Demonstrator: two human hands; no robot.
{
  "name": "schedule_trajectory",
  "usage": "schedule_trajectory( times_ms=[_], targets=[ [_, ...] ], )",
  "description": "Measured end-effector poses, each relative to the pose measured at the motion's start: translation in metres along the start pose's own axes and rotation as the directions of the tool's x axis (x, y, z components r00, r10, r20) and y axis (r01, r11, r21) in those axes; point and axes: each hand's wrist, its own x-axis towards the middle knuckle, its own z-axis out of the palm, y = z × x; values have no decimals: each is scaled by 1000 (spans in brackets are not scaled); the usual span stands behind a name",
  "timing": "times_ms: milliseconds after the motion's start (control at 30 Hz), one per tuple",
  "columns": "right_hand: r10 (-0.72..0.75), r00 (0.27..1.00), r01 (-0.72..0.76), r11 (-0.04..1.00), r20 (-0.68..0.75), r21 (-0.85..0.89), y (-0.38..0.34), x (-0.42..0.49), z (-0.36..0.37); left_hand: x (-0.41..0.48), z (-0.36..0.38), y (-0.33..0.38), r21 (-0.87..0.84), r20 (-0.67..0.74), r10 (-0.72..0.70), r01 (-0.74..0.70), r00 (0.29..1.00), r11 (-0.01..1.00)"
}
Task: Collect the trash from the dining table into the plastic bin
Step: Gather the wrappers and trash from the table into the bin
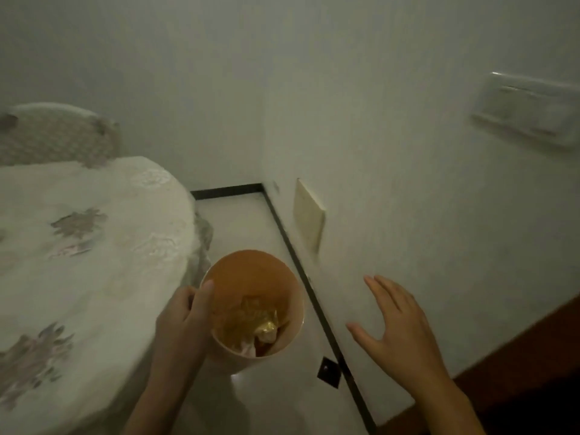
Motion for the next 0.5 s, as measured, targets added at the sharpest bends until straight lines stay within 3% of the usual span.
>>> schedule_trajectory(
  times_ms=[233,500],
  targets=[
    [-347,935,342,937,71,75,-25,182,24,85,17,30,17,-373,-71,83,925,996],
    [-649,735,615,760,197,211,-109,298,97,146,-26,18,10,-743,-138,217,655,976]
  ],
)
